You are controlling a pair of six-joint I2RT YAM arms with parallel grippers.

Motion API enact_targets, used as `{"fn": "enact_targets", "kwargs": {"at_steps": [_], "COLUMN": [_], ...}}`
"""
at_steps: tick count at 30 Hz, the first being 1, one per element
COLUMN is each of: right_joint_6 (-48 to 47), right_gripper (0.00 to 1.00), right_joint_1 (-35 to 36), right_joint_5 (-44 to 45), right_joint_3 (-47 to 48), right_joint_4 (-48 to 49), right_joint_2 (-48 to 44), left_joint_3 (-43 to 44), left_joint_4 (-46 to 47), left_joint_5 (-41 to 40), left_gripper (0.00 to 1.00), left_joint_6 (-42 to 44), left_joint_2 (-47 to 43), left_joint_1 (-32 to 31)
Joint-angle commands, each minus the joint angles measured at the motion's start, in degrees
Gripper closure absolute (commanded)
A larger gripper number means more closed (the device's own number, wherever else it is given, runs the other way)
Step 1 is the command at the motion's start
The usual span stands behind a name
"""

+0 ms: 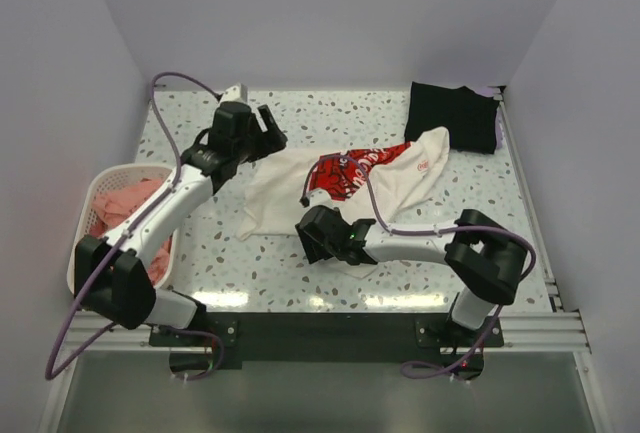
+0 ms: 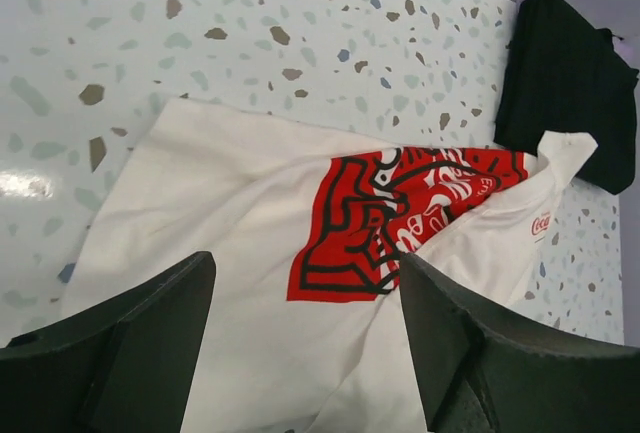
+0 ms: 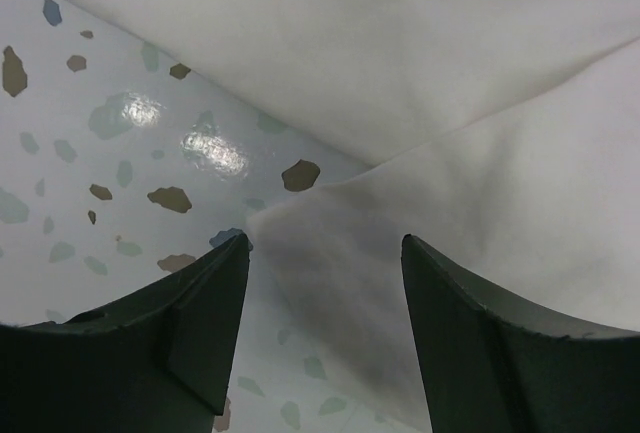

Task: Fold and stack the t-shirts
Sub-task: Flatten the tshirt out

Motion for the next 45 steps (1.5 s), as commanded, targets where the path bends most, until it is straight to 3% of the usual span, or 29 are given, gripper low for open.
{"fn": "enact_targets", "kwargs": {"at_steps": [1, 7, 9, 10, 13, 16, 24, 31, 34, 36, 41, 45], "right_joint_6": [0.2, 0.9, 1.4, 1.8, 2.4, 2.0, -0.7, -2.7, -2.8, -3.0, -3.1, -3.9], "right_gripper": [0.34, 0.37, 0.55, 0.70, 0.92, 0.99, 1.00, 1.00, 1.00, 1.00, 1.00, 1.00], "right_joint_1": [1.3, 2.0, 1.9, 1.9, 1.7, 0.6, -6.2, -13.8, -15.4, -16.0, -16.9, -19.2], "right_joint_5": [3.5, 4.2, 5.1, 5.9, 9.3, 10.7, 12.6, 12.2, 12.5, 13.5, 16.5, 18.5], "right_joint_3": [2.8, 2.7, 2.4, 2.5, 1.2, 0.4, 0.5, 0.8, 1.3, 1.6, 2.8, 4.6], "right_joint_4": [1.1, 1.1, -0.2, -1.2, -4.8, -8.9, -19.5, -26.3, -28.4, -30.0, -32.6, -35.1], "right_joint_2": [2.6, 6.4, 6.4, 5.9, 0.2, -7.9, -25.4, -36.1, -39.6, -41.6, -43.3, -43.3], "left_joint_3": [-9.0, -22.7, -24.7, -25.9, -28.9, -32.2, -37.4, -34.2, -30.5, -28.2, -25.1, -21.2], "left_joint_4": [-4.4, -6.1, -5.8, -5.7, -4.6, -2.4, 5.5, 10.1, 7.7, 5.2, 3.1, -3.1], "left_joint_5": [-8.7, -15.4, -15.3, -15.0, -13.3, -10.8, -6.7, -6.8, -9.9, -12.0, -16.0, -19.1], "left_gripper": [0.21, 0.23, 0.25, 0.26, 0.30, 0.34, 0.37, 0.36, 0.44, 0.55, 0.78, 0.88], "left_joint_6": [1.1, -0.9, -1.9, -2.2, -2.3, -1.8, 0.4, 0.7, 0.1, -0.9, -1.9, -3.2], "left_joint_2": [-7.5, -16.3, -17.2, -17.7, -18.5, -19.2, -16.8, -10.2, -4.7, -2.1, -3.9, -6.3], "left_joint_1": [0.3, 0.8, 0.9, 0.8, 0.8, 0.8, -1.3, -2.3, -2.3, -2.3, -2.0, 0.7]}}
